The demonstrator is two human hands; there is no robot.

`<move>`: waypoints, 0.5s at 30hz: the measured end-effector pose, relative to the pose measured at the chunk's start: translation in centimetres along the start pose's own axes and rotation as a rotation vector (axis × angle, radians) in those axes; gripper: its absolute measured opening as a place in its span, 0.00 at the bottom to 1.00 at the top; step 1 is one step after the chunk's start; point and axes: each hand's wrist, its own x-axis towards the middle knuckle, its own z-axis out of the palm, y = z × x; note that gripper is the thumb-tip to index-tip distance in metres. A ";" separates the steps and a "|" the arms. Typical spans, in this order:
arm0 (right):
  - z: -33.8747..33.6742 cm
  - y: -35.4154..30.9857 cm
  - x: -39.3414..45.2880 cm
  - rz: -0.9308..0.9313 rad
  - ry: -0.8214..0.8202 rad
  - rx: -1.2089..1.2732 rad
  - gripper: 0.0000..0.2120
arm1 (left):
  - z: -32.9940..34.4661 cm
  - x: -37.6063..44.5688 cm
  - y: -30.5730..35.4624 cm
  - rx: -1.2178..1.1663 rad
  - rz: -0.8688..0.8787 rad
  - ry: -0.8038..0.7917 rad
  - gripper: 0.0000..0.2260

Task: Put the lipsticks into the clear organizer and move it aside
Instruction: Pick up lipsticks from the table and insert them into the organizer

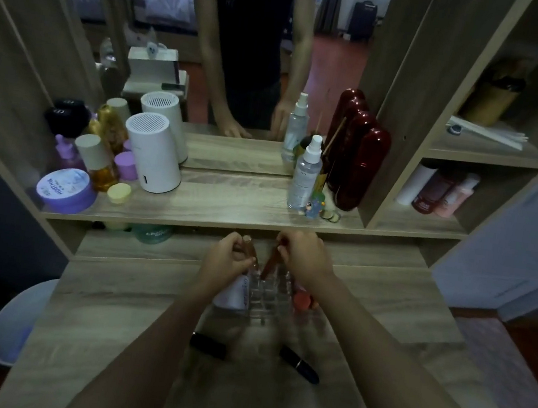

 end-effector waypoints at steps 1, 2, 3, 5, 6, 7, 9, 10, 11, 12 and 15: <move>0.1 -0.1 0.1 -0.001 -0.011 -0.013 0.10 | 0.2 -0.1 -0.1 0.005 0.003 -0.008 0.07; 0.1 -0.2 0.2 -0.005 -0.017 -0.023 0.10 | 0.4 -0.1 -0.1 0.018 0.006 -0.016 0.08; 0.0 -0.3 0.2 -0.009 -0.018 -0.032 0.10 | 0.6 -0.1 0.0 0.043 0.011 -0.023 0.08; -0.2 -0.3 0.3 -0.013 -0.006 -0.042 0.11 | 1.0 0.1 0.2 0.081 0.027 -0.027 0.09; -0.4 -0.2 0.4 -0.013 0.007 -0.044 0.11 | 1.1 0.2 0.2 0.088 0.032 -0.031 0.09; -0.6 -0.1 0.4 -0.010 0.017 -0.042 0.11 | 1.2 0.4 0.2 0.095 0.035 -0.036 0.10; -0.8 0.1 0.5 -0.004 0.026 -0.037 0.10 | 1.4 0.8 0.1 0.111 0.039 -0.043 0.11; -0.9 0.2 0.5 0.000 0.023 -0.038 0.10 | 1.5 1.0 -0.1 0.119 0.038 -0.049 0.11; -0.8 0.3 0.5 0.003 0.017 -0.041 0.11 | 1.6 1.1 -0.3 0.131 0.037 -0.058 0.11; -0.7 0.3 0.6 0.006 0.012 -0.045 0.11 | 1.7 1.1 -0.4 0.146 0.037 -0.066 0.12; 0.0 0.3 0.7 -0.002 -0.015 -0.066 0.11 | 2.0 1.0 -1.0 0.181 0.041 -0.063 0.14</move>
